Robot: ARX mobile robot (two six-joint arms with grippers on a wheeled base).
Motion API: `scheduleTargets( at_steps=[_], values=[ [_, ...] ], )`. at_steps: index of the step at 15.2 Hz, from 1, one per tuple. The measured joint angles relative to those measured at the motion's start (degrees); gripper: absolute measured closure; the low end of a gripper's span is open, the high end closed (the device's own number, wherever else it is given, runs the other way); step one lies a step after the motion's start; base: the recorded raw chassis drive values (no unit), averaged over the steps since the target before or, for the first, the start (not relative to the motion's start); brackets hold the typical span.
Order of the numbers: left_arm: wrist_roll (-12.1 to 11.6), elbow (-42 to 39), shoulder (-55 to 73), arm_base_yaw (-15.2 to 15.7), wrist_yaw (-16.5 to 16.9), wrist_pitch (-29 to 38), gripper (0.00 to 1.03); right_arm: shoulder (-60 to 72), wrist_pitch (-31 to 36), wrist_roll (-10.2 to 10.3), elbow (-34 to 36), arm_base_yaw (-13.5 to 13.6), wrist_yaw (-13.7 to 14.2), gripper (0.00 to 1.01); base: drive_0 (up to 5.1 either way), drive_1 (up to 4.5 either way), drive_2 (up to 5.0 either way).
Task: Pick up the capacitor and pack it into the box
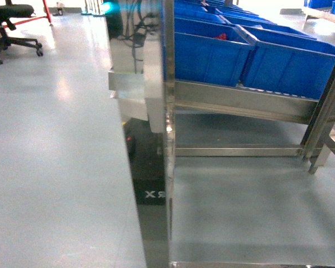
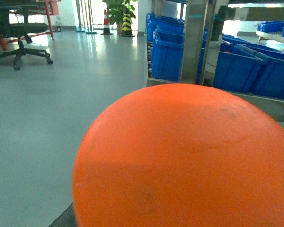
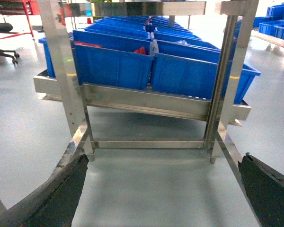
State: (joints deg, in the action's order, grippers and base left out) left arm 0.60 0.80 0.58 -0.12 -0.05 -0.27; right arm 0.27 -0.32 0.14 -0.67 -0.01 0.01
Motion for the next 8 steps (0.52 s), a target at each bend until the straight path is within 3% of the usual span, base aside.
scheduleTargets(
  at_steps=[8],
  values=[
    [0.0,0.0,0.0,0.0,0.04,-0.02,0.59,0.0,0.24,0.0,0.0,0.0,0.0,0.03,-4.9,2.51,2.5]
  ],
)
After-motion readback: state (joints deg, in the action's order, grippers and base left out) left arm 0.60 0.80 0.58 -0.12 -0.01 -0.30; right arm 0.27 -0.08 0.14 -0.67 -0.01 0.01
